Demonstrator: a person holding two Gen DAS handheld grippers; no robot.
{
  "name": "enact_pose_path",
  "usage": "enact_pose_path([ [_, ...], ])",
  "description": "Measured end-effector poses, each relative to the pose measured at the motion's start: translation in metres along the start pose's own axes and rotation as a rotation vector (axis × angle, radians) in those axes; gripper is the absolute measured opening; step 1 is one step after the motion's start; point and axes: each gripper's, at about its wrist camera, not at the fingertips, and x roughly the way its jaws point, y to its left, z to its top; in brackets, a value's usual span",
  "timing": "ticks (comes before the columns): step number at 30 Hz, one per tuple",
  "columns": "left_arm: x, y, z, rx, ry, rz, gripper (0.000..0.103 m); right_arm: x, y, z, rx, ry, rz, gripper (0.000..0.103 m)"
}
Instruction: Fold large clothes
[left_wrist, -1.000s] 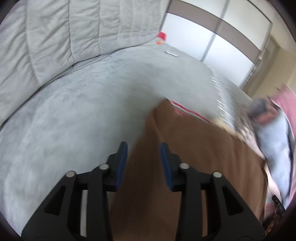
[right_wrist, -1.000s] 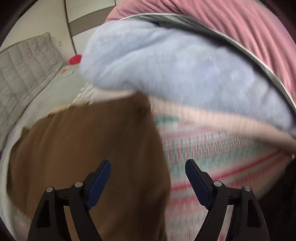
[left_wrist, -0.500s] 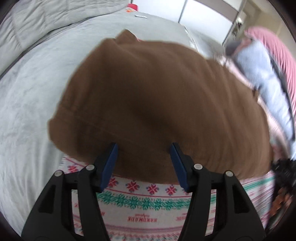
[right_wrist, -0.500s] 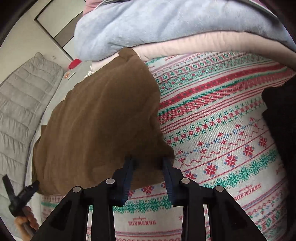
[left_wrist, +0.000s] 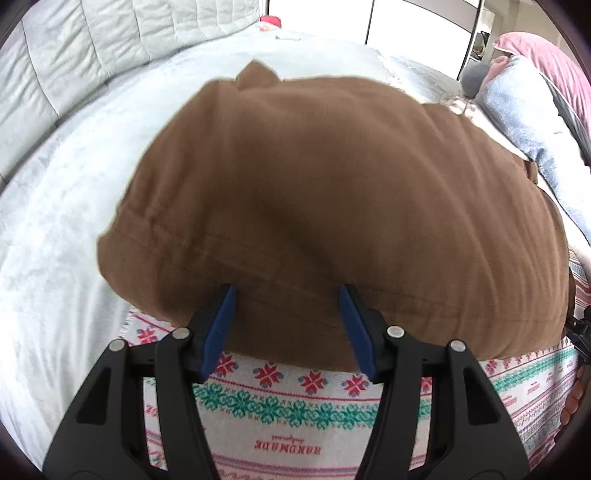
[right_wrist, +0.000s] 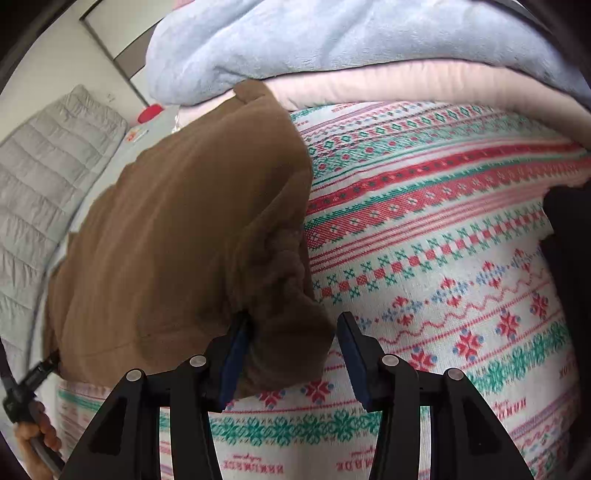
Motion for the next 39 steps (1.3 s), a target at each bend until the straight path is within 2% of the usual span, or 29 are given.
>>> enact_pose_path([
  [2,-0.022,-0.011,-0.001,0.032,-0.064,-0.043,0.059,-0.008,-0.009,-0.001,0.079,0.013,0.047,0.05],
  [4,-0.038,-0.035,-0.005,0.099,-0.094,-0.107,0.059,-0.014,-0.016,-0.002,0.13,0.032,0.071,0.05],
  [7,-0.043,-0.081,-0.018,0.215,-0.077,-0.206,0.059,-0.022,-0.021,-0.009,0.191,0.066,0.123,0.05],
  [10,-0.036,-0.124,-0.028,0.329,-0.07,-0.215,0.059,-0.022,-0.028,-0.016,0.286,0.112,0.241,0.051],
  [12,-0.03,-0.137,-0.027,0.375,-0.076,-0.207,0.059,-0.016,-0.032,-0.018,0.323,0.128,0.288,0.051],
  [14,-0.024,-0.138,-0.021,0.359,-0.083,-0.227,0.06,-0.009,-0.034,-0.018,0.341,0.14,0.283,0.051],
  [16,-0.01,-0.134,-0.015,0.318,-0.051,-0.248,0.06,-0.001,-0.035,-0.02,0.355,0.153,0.3,0.051],
  [18,0.003,-0.132,-0.019,0.329,-0.018,-0.225,0.06,0.004,-0.032,-0.02,0.35,0.153,0.31,0.052],
  [21,0.008,-0.138,-0.022,0.34,-0.021,-0.188,0.06,0.005,-0.026,-0.019,0.323,0.138,0.31,0.054],
  [24,0.012,-0.136,-0.016,0.29,0.008,-0.19,0.06,0.01,-0.022,-0.015,0.326,0.126,0.312,0.055],
  [28,0.001,-0.142,-0.015,0.326,0.003,-0.154,0.056,0.008,-0.02,-0.019,0.352,0.124,0.326,0.055],
  [31,-0.018,-0.142,-0.003,0.343,-0.039,-0.152,0.055,0.008,-0.02,-0.018,0.357,0.125,0.318,0.055],
  [33,-0.017,-0.143,0.007,0.351,-0.047,-0.127,0.056,0.006,-0.02,-0.018,0.355,0.125,0.313,0.056],
  [35,-0.004,-0.141,0.018,0.331,-0.021,-0.113,0.055,0.007,-0.018,-0.018,0.358,0.123,0.316,0.058],
  [37,0.026,-0.141,0.019,0.322,0.074,-0.102,0.057,0.008,-0.018,-0.019,0.359,0.121,0.318,0.058],
  [39,0.036,-0.139,0.019,0.318,0.066,-0.112,0.059,0.008,-0.018,-0.019,0.361,0.124,0.32,0.059],
])
